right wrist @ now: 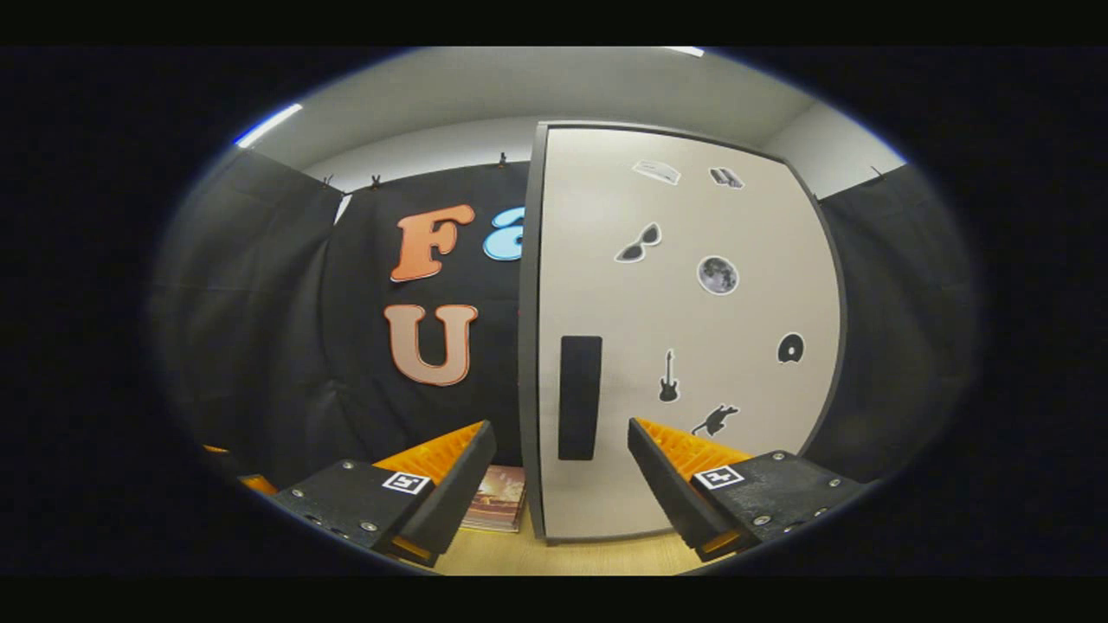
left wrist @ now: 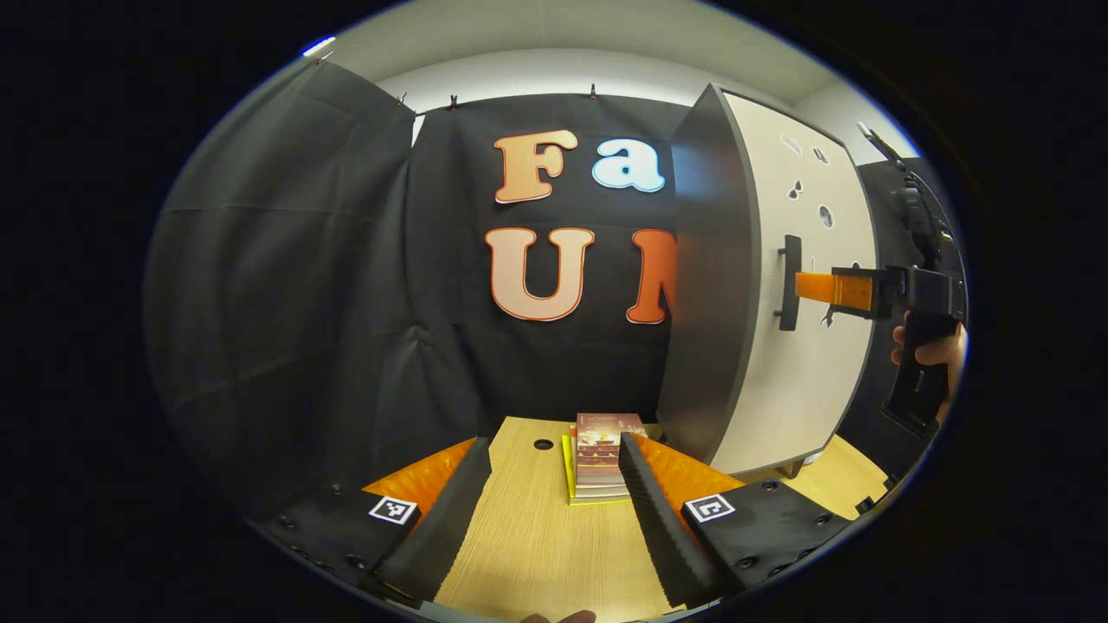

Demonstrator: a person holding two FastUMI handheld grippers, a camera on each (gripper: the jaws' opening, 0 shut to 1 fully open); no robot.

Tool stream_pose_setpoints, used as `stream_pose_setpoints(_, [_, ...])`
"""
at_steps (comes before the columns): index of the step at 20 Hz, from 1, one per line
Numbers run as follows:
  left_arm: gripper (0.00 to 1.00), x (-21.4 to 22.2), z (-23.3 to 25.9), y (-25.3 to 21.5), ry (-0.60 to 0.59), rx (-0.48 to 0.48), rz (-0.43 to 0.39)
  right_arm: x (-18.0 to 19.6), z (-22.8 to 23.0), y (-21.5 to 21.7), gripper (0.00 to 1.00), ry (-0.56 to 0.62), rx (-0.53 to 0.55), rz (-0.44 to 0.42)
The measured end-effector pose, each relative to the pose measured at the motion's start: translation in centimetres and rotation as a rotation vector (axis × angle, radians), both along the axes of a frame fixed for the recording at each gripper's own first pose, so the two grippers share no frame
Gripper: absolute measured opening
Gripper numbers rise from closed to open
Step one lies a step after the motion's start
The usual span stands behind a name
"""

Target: Open the cabinet door with the right hand, grasp the bottle in the cabinet with the left hand and place it on the coaster, then close the cabinet door with the right hand.

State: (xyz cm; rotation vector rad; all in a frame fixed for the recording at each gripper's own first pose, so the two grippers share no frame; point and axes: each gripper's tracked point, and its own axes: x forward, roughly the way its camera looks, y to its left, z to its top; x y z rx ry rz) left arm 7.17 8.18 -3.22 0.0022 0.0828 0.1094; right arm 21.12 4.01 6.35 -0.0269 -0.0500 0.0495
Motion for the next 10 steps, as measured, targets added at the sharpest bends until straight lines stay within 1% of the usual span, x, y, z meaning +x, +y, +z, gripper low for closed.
stream_pose_setpoints(1, [0.99,0.3,-0.1,0.4,0.004,0.000,0.004,1.0,0.1,0.1,0.95,0.001,0.000,-0.002])
stream_pose_setpoints(2, [0.97,0.6,-0.2,0.9,0.007,0.001,0.010,1.9,0.1,0.1,0.95,0.002,0.001,-0.006])
stream_pose_setpoints(4, [0.97,1.4,-0.5,1.9,0.016,0.004,0.023,3.6,0.4,0.0,0.95,0.002,0.004,-0.016])
stream_pose_setpoints(5, [0.99,1.6,-0.6,2.4,0.020,0.004,0.027,4.3,0.5,-0.1,0.95,-0.003,0.006,-0.016])
stream_pose_setpoints(6, [0.97,1.8,-0.7,2.8,0.024,0.006,0.031,5.1,0.5,-0.2,0.94,-0.005,0.009,-0.019])
stream_pose_setpoints(7, [0.97,2.1,-1.0,3.3,0.028,0.009,0.039,5.8,0.3,-0.4,0.92,0.005,0.016,-0.025])
stream_pose_setpoints(8, [0.97,2.3,-1.2,3.7,0.035,0.010,0.046,6.3,-0.1,-0.6,0.87,0.017,0.021,-0.033])
stream_pose_setpoints(9, [0.99,2.4,-1.5,4.1,0.042,0.007,0.050,6.7,-0.4,-0.8,0.84,0.024,0.022,-0.042])
stream_pose_setpoints(10, [0.97,2.6,-1.6,4.4,0.046,0.006,0.053,7.1,-0.5,-1.0,0.77,0.022,0.022,-0.049])
